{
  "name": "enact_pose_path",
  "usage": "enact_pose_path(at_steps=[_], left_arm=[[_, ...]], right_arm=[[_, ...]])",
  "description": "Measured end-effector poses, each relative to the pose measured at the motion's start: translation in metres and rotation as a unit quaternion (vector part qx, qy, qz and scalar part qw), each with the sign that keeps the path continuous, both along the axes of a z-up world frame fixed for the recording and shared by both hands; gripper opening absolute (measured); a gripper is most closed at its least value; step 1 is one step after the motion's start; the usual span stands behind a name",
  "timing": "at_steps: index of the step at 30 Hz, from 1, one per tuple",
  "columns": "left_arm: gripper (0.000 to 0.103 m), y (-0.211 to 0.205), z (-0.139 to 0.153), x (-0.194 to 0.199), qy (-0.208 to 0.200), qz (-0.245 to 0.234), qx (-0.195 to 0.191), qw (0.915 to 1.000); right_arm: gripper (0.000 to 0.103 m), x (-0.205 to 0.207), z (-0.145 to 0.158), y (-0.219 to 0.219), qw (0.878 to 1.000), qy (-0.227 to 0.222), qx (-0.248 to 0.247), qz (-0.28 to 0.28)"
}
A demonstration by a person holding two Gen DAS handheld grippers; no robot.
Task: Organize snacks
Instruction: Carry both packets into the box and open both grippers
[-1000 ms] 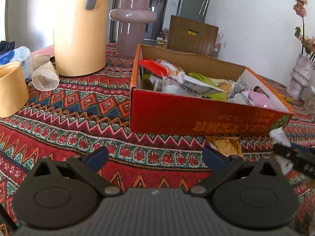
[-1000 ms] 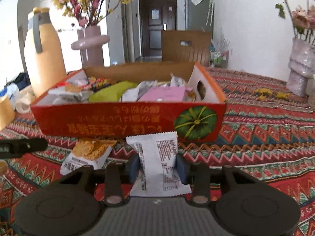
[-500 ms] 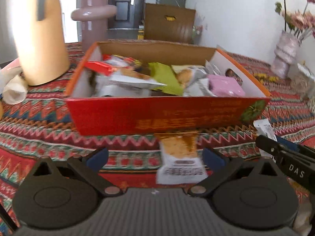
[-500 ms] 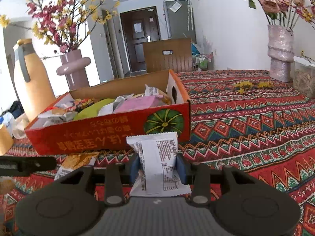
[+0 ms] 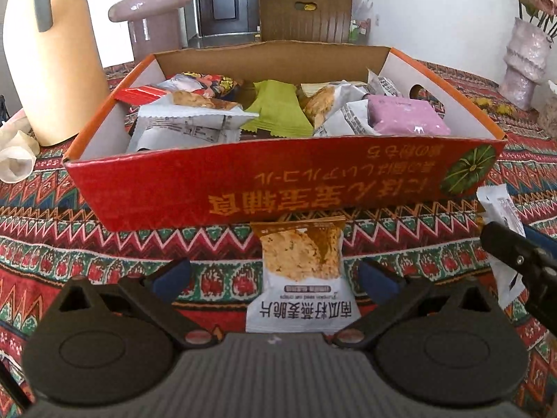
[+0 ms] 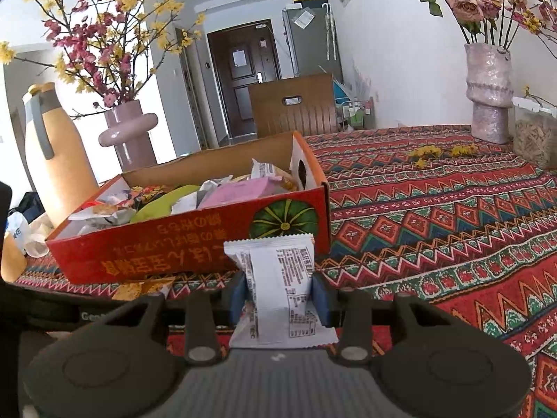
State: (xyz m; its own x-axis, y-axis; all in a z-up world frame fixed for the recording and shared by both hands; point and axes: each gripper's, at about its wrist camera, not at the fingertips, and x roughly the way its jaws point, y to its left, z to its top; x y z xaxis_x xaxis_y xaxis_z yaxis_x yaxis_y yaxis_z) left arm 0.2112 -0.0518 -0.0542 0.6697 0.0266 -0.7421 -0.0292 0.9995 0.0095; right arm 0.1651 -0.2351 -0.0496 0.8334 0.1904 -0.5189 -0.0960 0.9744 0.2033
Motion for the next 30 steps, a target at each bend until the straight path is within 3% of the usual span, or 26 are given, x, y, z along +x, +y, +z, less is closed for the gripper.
enact_pose_path(at_steps=[8,9,11,12,13,19,25,30], left_arm=[[0.101,-0.006,0.002,0.003,0.009,0.008,0.003,0.9999],[0.094,-0.006,0.003,0.002,0.005,0.006,0.002,1.0000],[0.068,-0.008,0.007,-0.003,-0.006,-0.003,0.002,1.0000],[0.048,-0.009,0.009,-0.005,-0.008,-0.009,-0.001,0.9999],[0.043,-0.009,0.011,-0.007,-0.011,-0.013,-0.002,0.9999],[0.042,-0.003,0.020,-0.024,-0.036,-0.029,-0.028,0.9986],[0.042,0.005,0.061,-0.042,-0.104,-0.052,-0.047,0.9921],[0.042,0.012,0.090,-0.034,-0.141,-0.036,-0.044,0.9883]], right_arm=[[0.040,0.001,-0.001,0.003,1.000,0.002,-0.010,-0.002],[0.040,0.001,-0.001,0.004,1.000,0.003,-0.012,-0.002],[0.040,0.001,-0.001,0.005,1.000,0.002,-0.014,-0.002],[0.040,0.001,-0.001,0.005,1.000,0.003,-0.015,-0.002],[0.040,0.001,-0.002,0.005,1.000,0.003,-0.015,-0.002],[0.040,-0.002,0.000,0.006,1.000,-0.005,-0.016,0.002],[0.040,-0.010,0.022,0.012,0.999,-0.041,-0.018,0.022],[0.040,0.008,0.045,0.021,0.997,-0.062,-0.020,0.029]])
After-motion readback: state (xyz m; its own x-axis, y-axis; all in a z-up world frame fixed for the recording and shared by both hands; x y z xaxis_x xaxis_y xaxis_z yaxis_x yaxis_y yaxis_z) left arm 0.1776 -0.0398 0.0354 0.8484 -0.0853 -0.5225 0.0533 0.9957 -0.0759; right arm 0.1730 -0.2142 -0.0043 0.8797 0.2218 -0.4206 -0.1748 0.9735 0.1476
